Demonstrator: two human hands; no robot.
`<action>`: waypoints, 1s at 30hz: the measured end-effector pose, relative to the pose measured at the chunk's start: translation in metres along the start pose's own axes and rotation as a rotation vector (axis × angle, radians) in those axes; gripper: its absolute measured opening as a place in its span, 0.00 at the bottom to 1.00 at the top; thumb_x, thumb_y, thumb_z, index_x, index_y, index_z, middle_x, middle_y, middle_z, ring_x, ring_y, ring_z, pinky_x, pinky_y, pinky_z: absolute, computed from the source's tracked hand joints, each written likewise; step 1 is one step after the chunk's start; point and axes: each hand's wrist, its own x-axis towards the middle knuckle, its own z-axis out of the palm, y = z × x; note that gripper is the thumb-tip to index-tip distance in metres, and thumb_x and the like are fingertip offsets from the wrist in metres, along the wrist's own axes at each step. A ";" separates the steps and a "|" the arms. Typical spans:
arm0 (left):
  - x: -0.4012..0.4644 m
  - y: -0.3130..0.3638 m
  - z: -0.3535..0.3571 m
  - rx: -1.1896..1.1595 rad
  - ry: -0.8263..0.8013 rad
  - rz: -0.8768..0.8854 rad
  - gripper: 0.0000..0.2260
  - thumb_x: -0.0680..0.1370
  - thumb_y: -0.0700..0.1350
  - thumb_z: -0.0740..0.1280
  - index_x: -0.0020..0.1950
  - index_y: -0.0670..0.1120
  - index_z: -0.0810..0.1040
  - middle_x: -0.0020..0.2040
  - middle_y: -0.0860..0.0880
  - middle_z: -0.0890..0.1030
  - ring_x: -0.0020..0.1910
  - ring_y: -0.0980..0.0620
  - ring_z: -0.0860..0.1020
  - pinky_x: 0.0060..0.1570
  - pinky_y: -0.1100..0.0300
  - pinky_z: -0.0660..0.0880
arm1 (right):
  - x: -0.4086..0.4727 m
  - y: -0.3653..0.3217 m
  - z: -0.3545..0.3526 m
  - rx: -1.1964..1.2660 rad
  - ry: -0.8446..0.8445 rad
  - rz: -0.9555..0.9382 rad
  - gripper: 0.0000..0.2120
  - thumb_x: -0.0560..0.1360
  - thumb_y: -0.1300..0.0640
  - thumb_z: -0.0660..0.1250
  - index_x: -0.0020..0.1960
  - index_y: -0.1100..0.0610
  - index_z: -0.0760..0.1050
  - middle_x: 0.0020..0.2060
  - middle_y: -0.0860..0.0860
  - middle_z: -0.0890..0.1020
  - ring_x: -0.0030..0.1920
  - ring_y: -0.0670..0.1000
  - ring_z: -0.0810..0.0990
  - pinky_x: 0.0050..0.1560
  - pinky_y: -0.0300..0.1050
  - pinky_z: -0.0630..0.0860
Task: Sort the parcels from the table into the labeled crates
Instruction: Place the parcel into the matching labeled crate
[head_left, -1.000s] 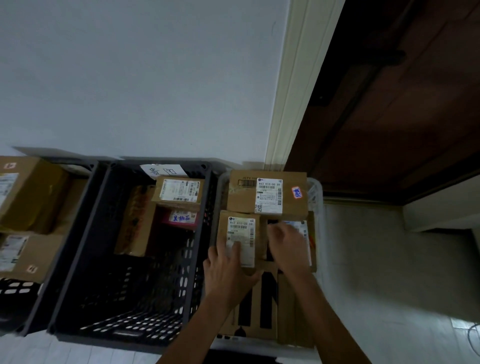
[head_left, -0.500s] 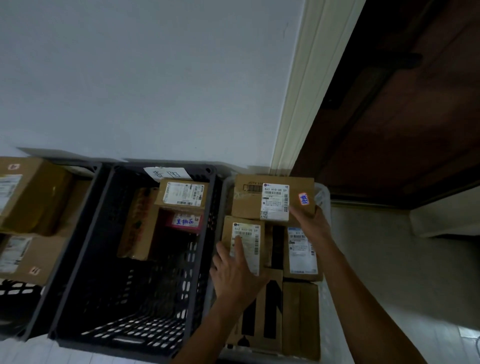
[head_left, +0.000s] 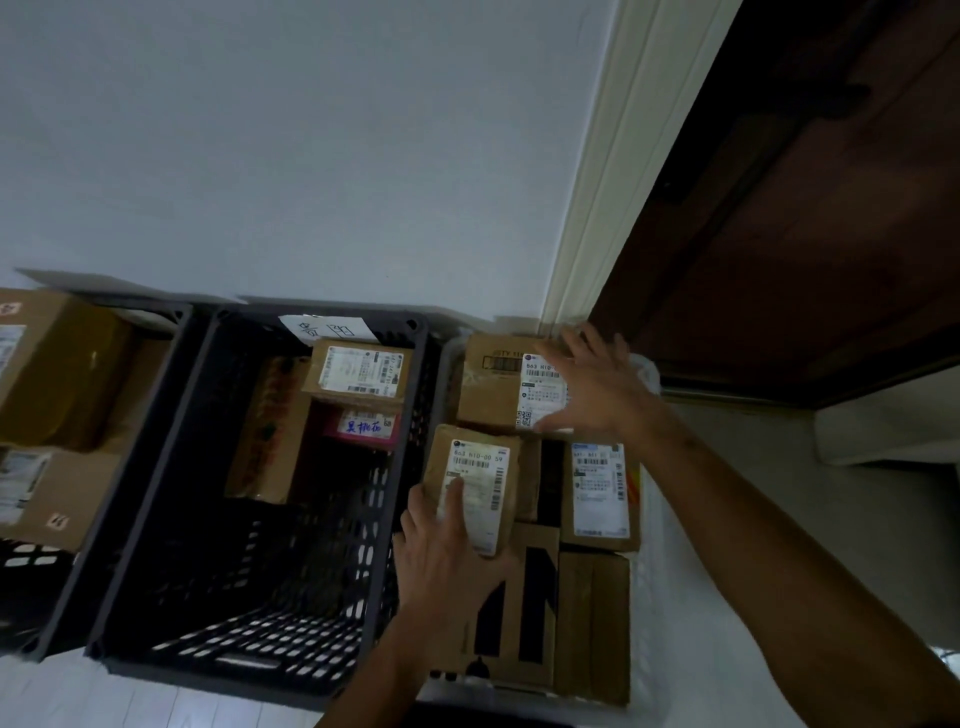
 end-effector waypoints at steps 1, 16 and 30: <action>-0.001 -0.001 0.000 -0.001 -0.005 -0.009 0.47 0.63 0.75 0.62 0.74 0.58 0.44 0.72 0.44 0.47 0.71 0.42 0.60 0.70 0.46 0.66 | 0.008 0.001 -0.002 -0.026 -0.037 0.001 0.60 0.63 0.25 0.71 0.82 0.45 0.42 0.82 0.55 0.44 0.81 0.60 0.40 0.76 0.73 0.41; -0.020 -0.013 0.020 -0.083 0.083 -0.021 0.45 0.60 0.74 0.62 0.72 0.59 0.54 0.73 0.42 0.56 0.68 0.41 0.65 0.64 0.44 0.71 | -0.038 -0.020 0.008 0.013 0.004 0.070 0.60 0.64 0.26 0.71 0.82 0.47 0.41 0.77 0.61 0.54 0.76 0.64 0.55 0.75 0.65 0.51; -0.006 0.005 0.006 -0.040 0.138 0.010 0.45 0.63 0.73 0.64 0.74 0.54 0.61 0.75 0.39 0.57 0.71 0.38 0.63 0.67 0.41 0.69 | -0.107 -0.050 0.067 0.419 0.192 0.846 0.56 0.64 0.21 0.64 0.79 0.50 0.48 0.71 0.62 0.62 0.68 0.64 0.66 0.69 0.63 0.63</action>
